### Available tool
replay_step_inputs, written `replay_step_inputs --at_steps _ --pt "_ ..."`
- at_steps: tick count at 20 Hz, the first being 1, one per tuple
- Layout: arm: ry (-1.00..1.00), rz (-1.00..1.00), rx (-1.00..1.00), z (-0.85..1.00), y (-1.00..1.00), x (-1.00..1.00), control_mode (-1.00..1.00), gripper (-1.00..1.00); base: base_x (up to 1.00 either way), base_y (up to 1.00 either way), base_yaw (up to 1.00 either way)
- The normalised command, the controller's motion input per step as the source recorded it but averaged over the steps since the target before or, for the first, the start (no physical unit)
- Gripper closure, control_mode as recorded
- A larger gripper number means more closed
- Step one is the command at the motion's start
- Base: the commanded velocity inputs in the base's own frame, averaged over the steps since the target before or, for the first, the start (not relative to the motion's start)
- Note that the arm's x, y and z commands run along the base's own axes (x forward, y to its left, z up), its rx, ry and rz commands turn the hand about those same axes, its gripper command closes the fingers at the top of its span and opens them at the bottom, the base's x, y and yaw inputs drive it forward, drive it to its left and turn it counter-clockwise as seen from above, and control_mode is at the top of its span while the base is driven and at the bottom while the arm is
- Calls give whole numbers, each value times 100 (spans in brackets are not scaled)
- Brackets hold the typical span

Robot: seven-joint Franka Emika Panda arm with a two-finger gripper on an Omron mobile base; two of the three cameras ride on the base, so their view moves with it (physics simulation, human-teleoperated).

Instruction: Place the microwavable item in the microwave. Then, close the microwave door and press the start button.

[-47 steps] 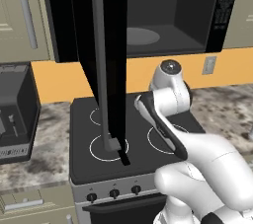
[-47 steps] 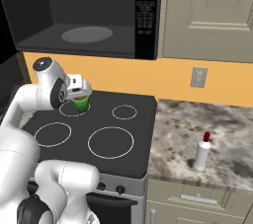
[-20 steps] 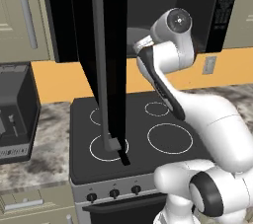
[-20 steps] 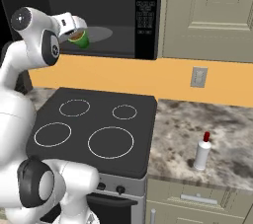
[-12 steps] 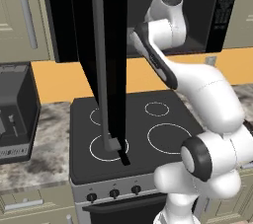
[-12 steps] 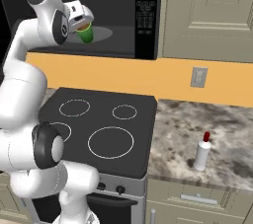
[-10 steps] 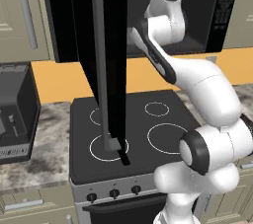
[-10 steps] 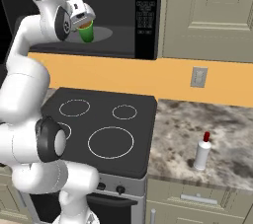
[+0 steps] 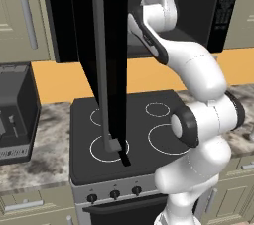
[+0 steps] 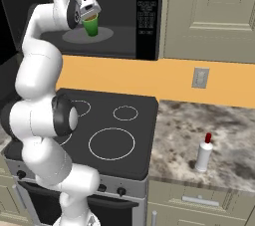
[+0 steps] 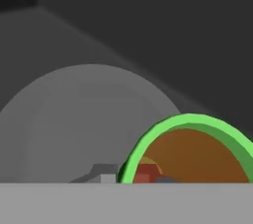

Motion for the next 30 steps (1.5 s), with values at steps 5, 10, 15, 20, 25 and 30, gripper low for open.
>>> replay_step_inputs --at_steps 5,10,15,20,25,30 --pt "0 8 -9 -49 39 11 -100 100 0 0 0" --pt "0 7 -5 -44 32 4 -100 -100 0 0 0" --pt "-2 5 0 -4 4 27 -100 -100 0 0 0" --pt "-12 7 0 5 0 38 -100 -100 0 0 0" --pt "-20 8 0 10 -1 24 -100 -100 0 0 0" --pt "-25 3 0 3 -11 -7 -100 -100 0 0 0"
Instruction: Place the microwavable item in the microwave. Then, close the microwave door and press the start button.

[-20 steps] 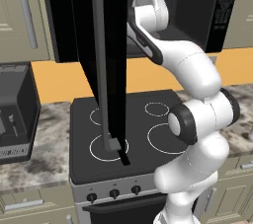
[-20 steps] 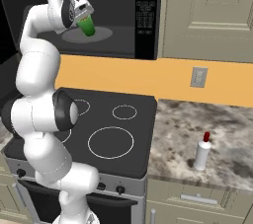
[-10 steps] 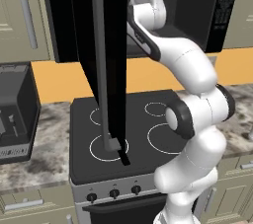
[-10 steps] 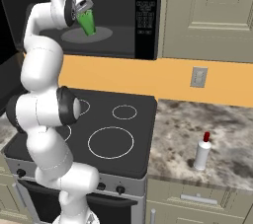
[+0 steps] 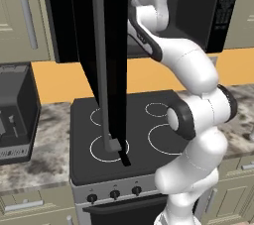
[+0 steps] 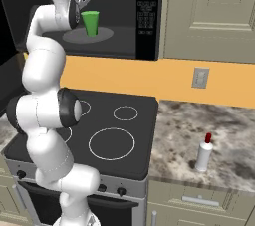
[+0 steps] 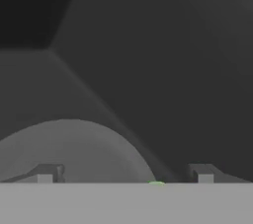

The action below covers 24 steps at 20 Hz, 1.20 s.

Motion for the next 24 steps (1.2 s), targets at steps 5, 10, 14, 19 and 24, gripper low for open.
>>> replay_step_inputs --at_steps 5,10,14,19,24 --pt "-32 0 -3 1 0 -79 -100 -100 0 0 0" --pt "-16 0 -1 -7 0 -100 -100 -100 0 0 0" --pt "-3 0 -1 -47 0 -100 -100 -100 0 0 0" --pt "-8 0 -4 -58 -4 -100 -100 -100 0 0 0" --pt "2 0 -4 -27 -22 -14 -100 -100 0 0 0"
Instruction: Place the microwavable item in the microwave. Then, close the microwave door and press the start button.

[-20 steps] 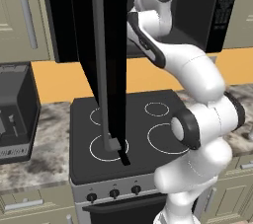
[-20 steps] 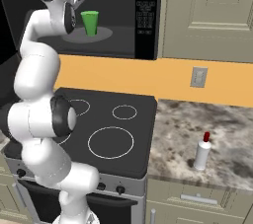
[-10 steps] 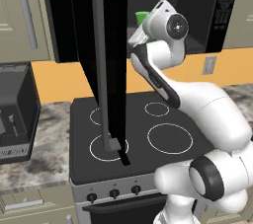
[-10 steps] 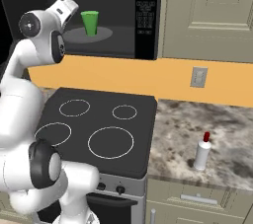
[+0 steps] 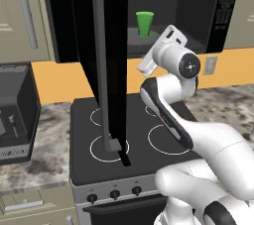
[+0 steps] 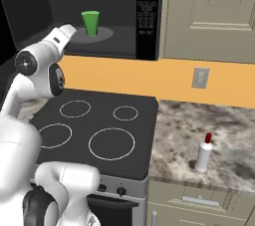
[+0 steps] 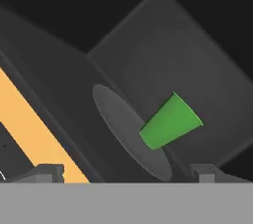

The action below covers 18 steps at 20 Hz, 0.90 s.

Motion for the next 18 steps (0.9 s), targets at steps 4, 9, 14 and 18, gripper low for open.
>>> replay_step_inputs --at_steps 4,9,14,18 --pt "0 -7 -13 -21 -1 -50 -100 -100 0 0 0" --pt "0 -21 -22 -17 5 -48 -100 -100 0 0 0" --pt "0 -21 -31 -52 6 -33 -100 -100 0 0 0" --pt "-6 -9 -31 -66 0 -5 -100 -100 0 0 0"
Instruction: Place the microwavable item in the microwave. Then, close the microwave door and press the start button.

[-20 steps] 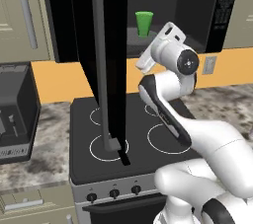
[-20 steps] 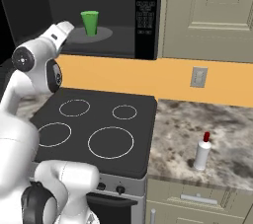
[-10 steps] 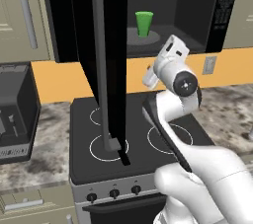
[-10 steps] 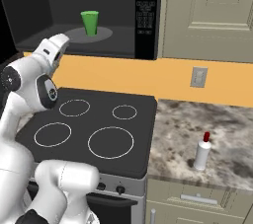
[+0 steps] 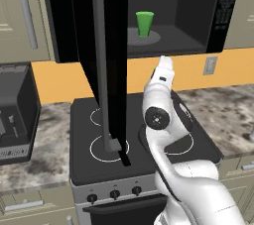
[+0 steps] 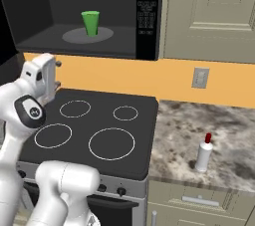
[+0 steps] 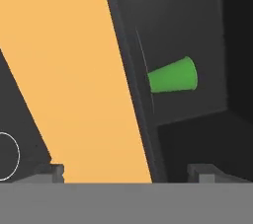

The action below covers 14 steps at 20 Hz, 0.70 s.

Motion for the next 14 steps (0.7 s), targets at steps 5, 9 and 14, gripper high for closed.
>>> replay_step_inputs --at_steps 5,9,14 --pt "-11 -6 -26 -58 -6 0 -100 -100 0 0 0" --pt "-11 -15 -31 -34 14 -13 -100 -100 0 0 0" --pt "-8 -21 -29 -8 45 -28 -100 -100 0 0 0"
